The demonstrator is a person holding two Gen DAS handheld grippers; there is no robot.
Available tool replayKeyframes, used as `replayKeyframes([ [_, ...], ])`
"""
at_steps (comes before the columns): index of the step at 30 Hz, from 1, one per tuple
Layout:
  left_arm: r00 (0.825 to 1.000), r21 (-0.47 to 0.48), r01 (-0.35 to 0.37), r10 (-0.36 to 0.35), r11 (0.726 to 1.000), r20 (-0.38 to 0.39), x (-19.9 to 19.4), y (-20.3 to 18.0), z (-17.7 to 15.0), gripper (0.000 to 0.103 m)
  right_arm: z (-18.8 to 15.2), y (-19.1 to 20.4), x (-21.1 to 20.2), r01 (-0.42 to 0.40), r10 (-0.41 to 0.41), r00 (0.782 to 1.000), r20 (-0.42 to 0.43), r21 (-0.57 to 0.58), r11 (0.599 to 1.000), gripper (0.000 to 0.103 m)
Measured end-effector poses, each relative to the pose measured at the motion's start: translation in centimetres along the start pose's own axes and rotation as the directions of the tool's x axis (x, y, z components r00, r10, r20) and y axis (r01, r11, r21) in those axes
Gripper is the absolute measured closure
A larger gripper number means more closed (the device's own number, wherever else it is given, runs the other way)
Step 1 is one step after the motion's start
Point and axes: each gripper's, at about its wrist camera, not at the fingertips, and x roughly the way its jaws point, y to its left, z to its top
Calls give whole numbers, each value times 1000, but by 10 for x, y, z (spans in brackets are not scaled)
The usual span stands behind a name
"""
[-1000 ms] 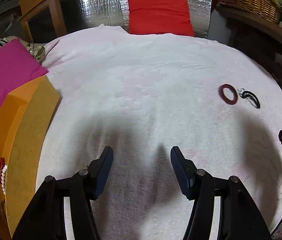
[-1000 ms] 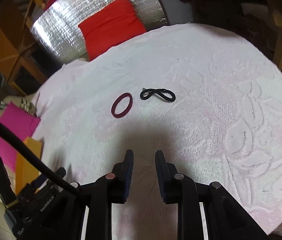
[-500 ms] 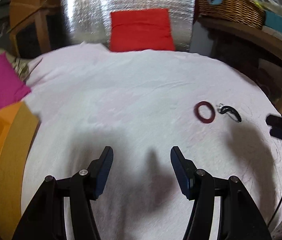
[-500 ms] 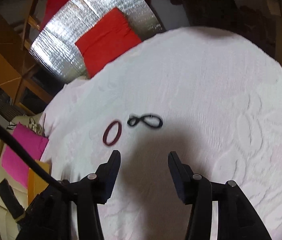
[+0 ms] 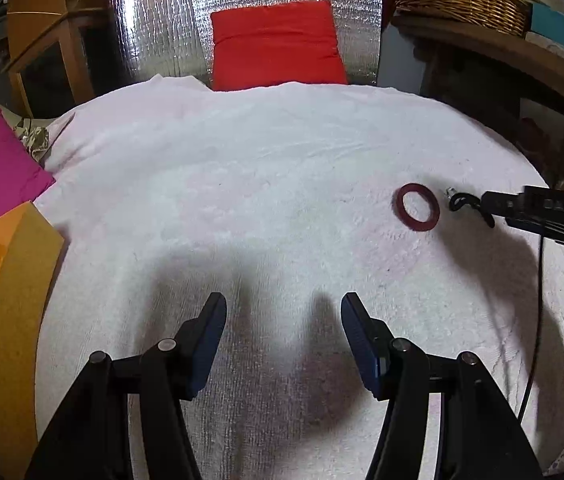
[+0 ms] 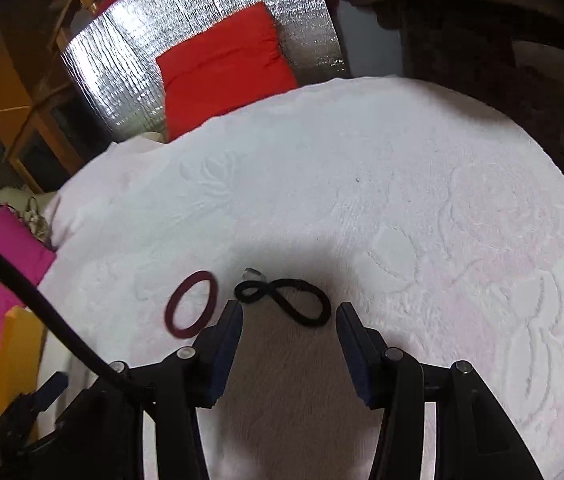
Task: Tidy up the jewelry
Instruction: 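Grasp the black hair tie with the right tool and lift it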
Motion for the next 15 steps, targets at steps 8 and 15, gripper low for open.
replayKeyframes([
  [8,999,29,-8,7,1000,35,-18,3,-3,42,1,4,27,124,-127,991,-50,-47,991,95],
  [15,995,15,5,-7,1000,103,-52,22,-8,42,-15,-15,-12,71,-74,997,17,134,988,97],
])
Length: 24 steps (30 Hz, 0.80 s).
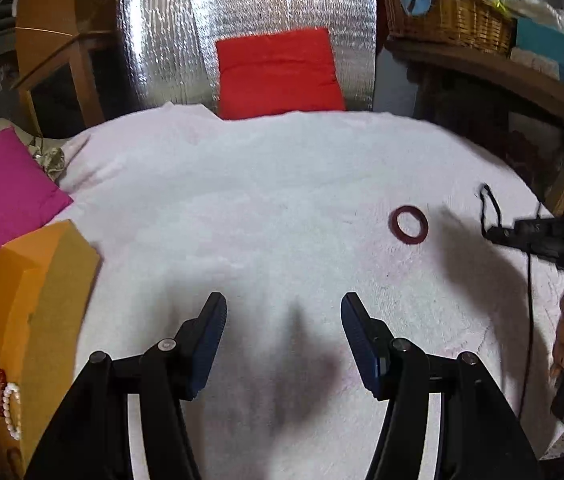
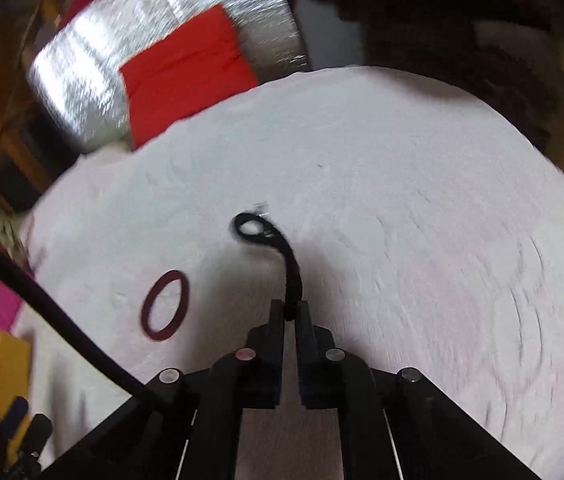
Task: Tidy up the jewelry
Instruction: 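Grasp the black hair tie with the right tool and lift it, then grasp the dark red ring with the left tool while the right tool holds the hair tie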
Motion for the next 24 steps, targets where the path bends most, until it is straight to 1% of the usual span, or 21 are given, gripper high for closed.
replayKeyframes([
  [2,1000,-1,17,-17,1000,7,-6,3,-1,42,-13,-2,-11,-8,8,1000,9,30,1000,97],
  [6,1000,35,23,-23,999,15,-16,2,-5,42,-36,5,-27,28,-28,999,-24,24,999,97],
  [9,999,44,24,-25,999,22,-22,2,-9,42,-49,11,-47,55,-54,998,-25,23,998,97],
  [11,999,38,35,-35,999,17,-23,1,-11,42,-49,14,-59,81,-80,997,-23,19,997,97],
  [14,999,44,51,-52,998,7,-24,-2,-14,42,-43,21,-88,125,-124,992,14,-9,992,97],
  [19,998,56,62,-63,997,19,-26,-5,-14,42,-37,29,-120,159,-158,986,57,-31,987,97],
  [24,997,32,75,-75,997,7,-22,-4,-11,42,-37,29,-121,174,-172,984,52,-31,984,97],
])
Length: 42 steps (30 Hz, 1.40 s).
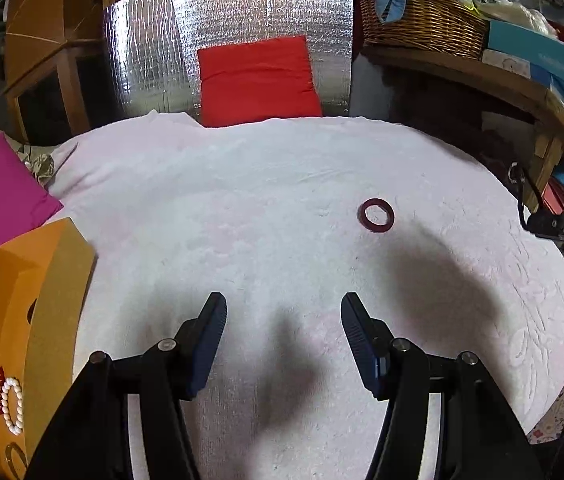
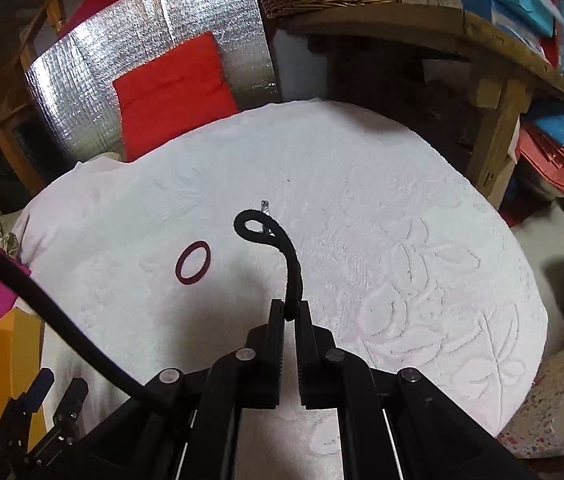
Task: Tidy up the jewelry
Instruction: 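Grasp the dark red ring with the left tool while the right tool holds the hair tie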
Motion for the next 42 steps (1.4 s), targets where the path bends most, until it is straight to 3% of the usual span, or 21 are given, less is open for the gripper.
replayKeyframes([
  [12,1000,17,-14,14,1000,-19,15,-16,3,42,1,1,35,-40,40,998,-42,8,999,97],
  [19,999,20,-26,27,999,-37,23,-19,3,42,1,-6,53,-142,144,989,-29,58,988,97],
  [28,998,30,-29,31,999,-46,36,-22,4,42,7,-41,79,-309,312,950,10,181,934,97],
  [32,999,43,22,-20,999,-50,45,-32,12,42,22,-61,95,-344,367,929,-44,260,902,97],
  [38,993,91,66,-56,994,-107,93,-71,37,42,38,-81,101,-404,446,893,-60,329,854,97],
  [42,987,17,90,-87,996,-136,126,-80,59,42,38,-80,104,-411,463,882,-82,345,844,97],
])
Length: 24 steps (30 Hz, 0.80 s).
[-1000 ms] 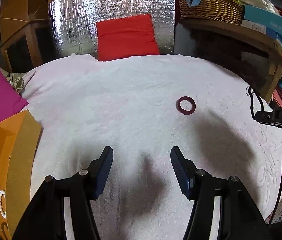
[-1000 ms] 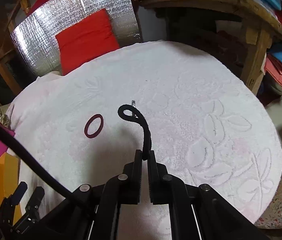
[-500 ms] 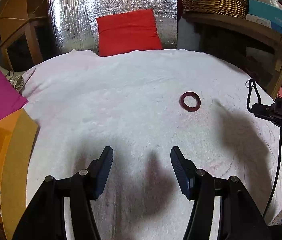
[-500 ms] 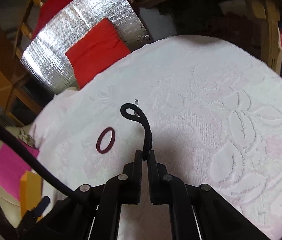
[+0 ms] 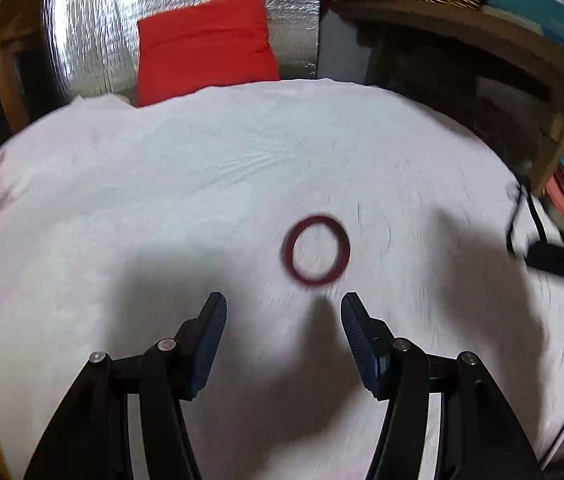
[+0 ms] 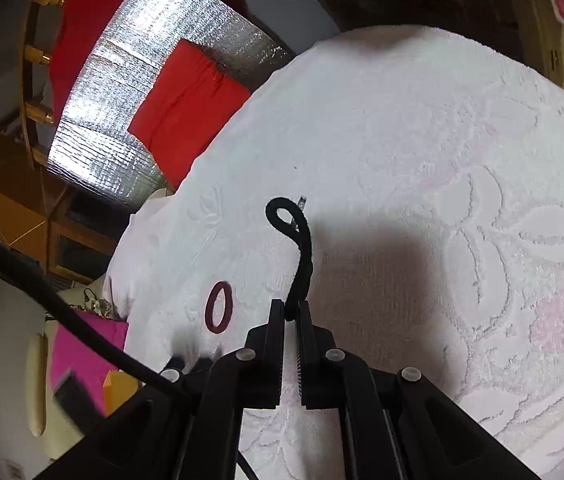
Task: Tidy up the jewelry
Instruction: 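Grasp the dark red ring with the left tool while the right tool holds the hair tie, then carry the ring and hair tie into the orange box with both tools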
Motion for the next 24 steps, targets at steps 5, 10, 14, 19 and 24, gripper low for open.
replayKeyframes([
  [5,999,-9,48,-48,999,-11,18,-7,11,39,-1,7,2,1,-2,1000,-4,-27,1000,97],
  [10,998,4,53,-53,999,-23,29,-13,20,39,-1,12,7,1,-1,1000,3,-38,999,97],
  [14,999,18,50,-50,999,1,33,-14,19,45,-5,17,11,9,-9,1000,4,-57,998,97],
  [19,997,-2,74,-74,997,19,26,-3,18,94,-14,25,13,8,-8,1000,3,-98,995,97],
  [24,994,-66,106,-104,992,36,6,12,9,95,-24,38,14,-1,2,1000,5,-149,989,97],
])
